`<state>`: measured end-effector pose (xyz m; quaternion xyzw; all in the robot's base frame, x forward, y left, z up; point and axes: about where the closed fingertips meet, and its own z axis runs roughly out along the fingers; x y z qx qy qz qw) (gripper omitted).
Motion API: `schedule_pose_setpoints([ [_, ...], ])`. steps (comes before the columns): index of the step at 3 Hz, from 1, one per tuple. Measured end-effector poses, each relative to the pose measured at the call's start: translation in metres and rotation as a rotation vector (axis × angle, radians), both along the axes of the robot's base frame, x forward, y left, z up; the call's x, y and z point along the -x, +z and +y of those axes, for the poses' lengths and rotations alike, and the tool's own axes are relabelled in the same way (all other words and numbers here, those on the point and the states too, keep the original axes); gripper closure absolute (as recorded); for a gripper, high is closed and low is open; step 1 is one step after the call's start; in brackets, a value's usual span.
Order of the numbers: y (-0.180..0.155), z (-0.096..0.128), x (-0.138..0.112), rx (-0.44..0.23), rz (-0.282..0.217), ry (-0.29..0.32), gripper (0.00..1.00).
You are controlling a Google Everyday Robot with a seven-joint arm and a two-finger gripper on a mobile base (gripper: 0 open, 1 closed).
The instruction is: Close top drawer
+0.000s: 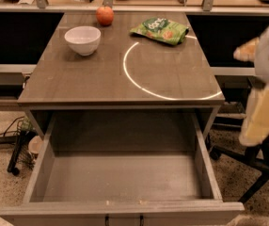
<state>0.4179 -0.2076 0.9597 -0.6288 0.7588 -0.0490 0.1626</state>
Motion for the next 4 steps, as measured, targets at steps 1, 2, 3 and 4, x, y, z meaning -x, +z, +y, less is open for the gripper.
schedule_pose_setpoints([
  [1,-0.053,0.006,0.02,-0.001,0.022,0.078,0.0],
  [2,-0.1,0.018,0.036,0.004,0.06,0.17,0.0],
  [3,-0.147,0.027,0.053,0.006,0.107,0.246,0.0],
  [4,-0.187,0.033,0.069,0.0,0.127,0.283,0.0],
])
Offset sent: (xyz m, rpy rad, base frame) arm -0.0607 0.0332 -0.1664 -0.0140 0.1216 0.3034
